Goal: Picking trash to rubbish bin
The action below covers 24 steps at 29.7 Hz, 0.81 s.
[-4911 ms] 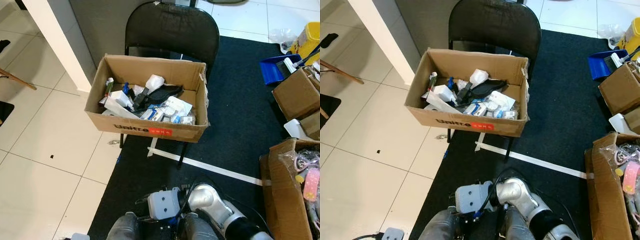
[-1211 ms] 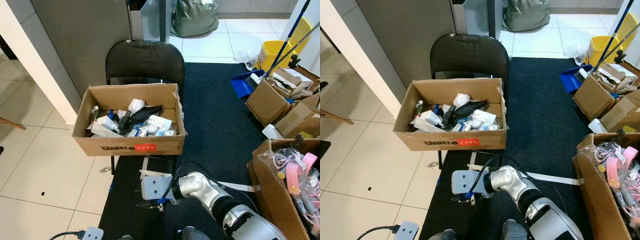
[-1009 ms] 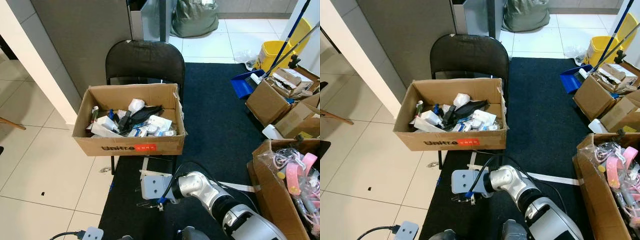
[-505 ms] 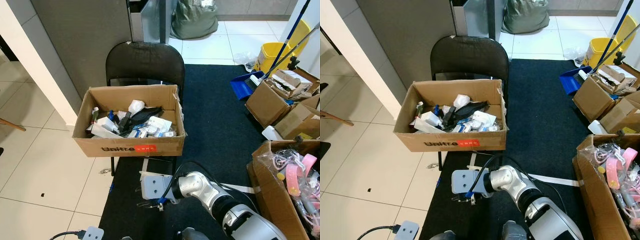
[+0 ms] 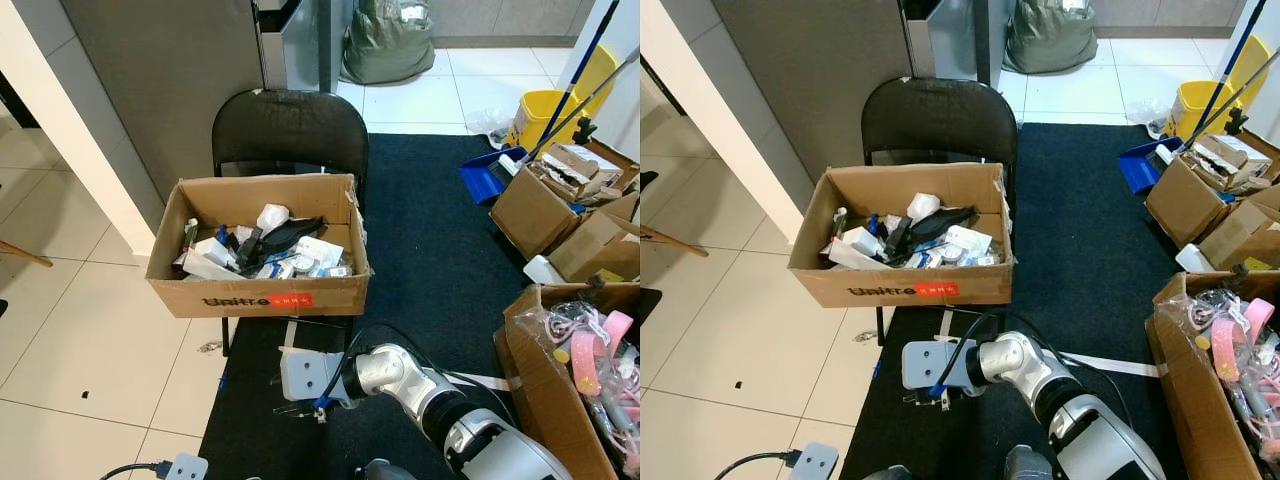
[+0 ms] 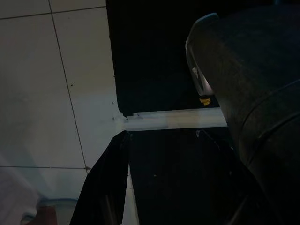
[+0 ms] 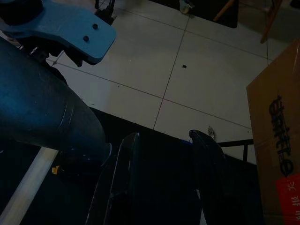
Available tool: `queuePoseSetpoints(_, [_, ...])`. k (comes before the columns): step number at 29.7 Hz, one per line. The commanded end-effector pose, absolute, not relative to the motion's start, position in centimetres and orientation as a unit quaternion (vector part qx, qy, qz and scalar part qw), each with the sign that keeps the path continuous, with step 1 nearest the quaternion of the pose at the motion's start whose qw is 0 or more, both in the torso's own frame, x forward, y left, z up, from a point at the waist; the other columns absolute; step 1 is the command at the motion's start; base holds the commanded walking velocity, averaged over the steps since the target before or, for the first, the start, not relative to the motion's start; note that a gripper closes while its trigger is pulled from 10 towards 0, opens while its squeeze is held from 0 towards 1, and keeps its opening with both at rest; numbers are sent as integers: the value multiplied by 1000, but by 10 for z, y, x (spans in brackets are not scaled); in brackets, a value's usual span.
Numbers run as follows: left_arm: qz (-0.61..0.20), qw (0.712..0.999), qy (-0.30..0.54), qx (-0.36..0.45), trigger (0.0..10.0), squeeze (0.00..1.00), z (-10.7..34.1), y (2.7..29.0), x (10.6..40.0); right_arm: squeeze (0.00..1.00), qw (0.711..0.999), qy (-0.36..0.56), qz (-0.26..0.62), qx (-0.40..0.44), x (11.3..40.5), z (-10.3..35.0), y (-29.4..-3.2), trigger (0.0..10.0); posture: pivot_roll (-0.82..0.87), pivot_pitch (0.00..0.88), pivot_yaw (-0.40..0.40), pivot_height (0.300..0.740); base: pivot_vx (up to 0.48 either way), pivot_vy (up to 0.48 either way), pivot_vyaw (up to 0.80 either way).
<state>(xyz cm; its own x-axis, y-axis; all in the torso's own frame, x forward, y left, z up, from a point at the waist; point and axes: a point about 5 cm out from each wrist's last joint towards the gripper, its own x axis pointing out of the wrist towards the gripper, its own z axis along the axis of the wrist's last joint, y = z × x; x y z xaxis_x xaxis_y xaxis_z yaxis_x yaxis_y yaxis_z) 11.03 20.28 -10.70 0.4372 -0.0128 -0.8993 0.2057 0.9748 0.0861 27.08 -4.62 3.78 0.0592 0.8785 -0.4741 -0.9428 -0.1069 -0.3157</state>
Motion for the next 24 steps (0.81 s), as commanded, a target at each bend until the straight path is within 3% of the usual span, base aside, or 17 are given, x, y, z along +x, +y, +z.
queuePoseSetpoints(1, [-67, 833, 542, 94, 10000, 0, -110, 205, 100, 0, 662, 53, 688, -291, 269, 37, -43, 10000, -34, 96, 77, 740, 0, 0, 0])
queuePoseSetpoints(24, [-65, 833, 543, 87, 10000, 0, -110, 203, 100, 0, 663, 53, 687, -292, 271, 39, -43, 10000, -30, 101, 79, 740, 0, 0, 0])
